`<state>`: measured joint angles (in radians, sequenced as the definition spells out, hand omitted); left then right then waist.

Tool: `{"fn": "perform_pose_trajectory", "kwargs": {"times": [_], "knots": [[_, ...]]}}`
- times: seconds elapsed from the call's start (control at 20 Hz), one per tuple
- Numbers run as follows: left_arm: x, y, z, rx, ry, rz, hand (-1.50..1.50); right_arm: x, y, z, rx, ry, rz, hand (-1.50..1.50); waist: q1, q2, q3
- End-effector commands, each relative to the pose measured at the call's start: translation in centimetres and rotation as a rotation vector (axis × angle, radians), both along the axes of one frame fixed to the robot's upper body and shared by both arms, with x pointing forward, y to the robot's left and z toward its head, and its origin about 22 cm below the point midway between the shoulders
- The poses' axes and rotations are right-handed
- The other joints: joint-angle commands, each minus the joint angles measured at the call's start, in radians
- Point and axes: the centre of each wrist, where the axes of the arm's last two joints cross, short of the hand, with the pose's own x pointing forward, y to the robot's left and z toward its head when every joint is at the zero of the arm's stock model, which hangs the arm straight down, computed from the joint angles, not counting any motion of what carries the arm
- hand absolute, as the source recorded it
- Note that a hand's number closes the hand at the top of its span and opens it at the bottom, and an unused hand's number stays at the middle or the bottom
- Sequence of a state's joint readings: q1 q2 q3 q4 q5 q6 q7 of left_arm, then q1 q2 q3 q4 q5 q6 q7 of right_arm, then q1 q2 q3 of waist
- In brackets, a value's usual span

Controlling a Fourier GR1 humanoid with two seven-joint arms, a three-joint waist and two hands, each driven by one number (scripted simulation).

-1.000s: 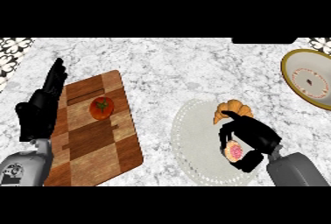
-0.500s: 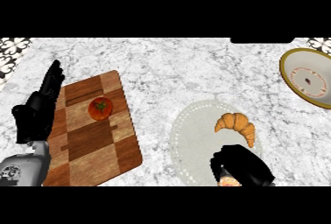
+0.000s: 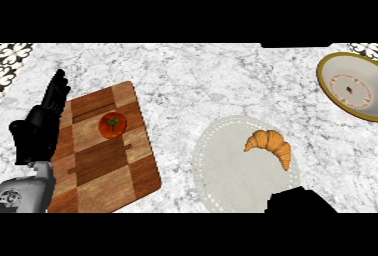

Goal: Pick the cupcake from the placemat and place it in the bowl

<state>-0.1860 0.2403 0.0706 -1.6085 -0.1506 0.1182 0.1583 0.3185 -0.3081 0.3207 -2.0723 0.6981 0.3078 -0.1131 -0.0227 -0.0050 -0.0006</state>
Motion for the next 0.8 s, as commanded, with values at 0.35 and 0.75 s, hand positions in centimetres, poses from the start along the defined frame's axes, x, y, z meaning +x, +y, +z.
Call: {"fn": "perform_pose_trajectory", "kwargs": {"times": [0.35,0.75], "knots": [[0.3,-1.8,0.8,-0.001,-0.014,-0.019,0.0,0.7,-5.5,7.0,0.137,-0.196,-0.398,1.5,0.02,0.006,0.0],[0.1,-1.7,0.8,-0.001,-0.023,-0.027,0.0,7.7,-12.2,7.9,0.274,-0.202,-0.545,1.5,0.032,0.006,0.001]]}}
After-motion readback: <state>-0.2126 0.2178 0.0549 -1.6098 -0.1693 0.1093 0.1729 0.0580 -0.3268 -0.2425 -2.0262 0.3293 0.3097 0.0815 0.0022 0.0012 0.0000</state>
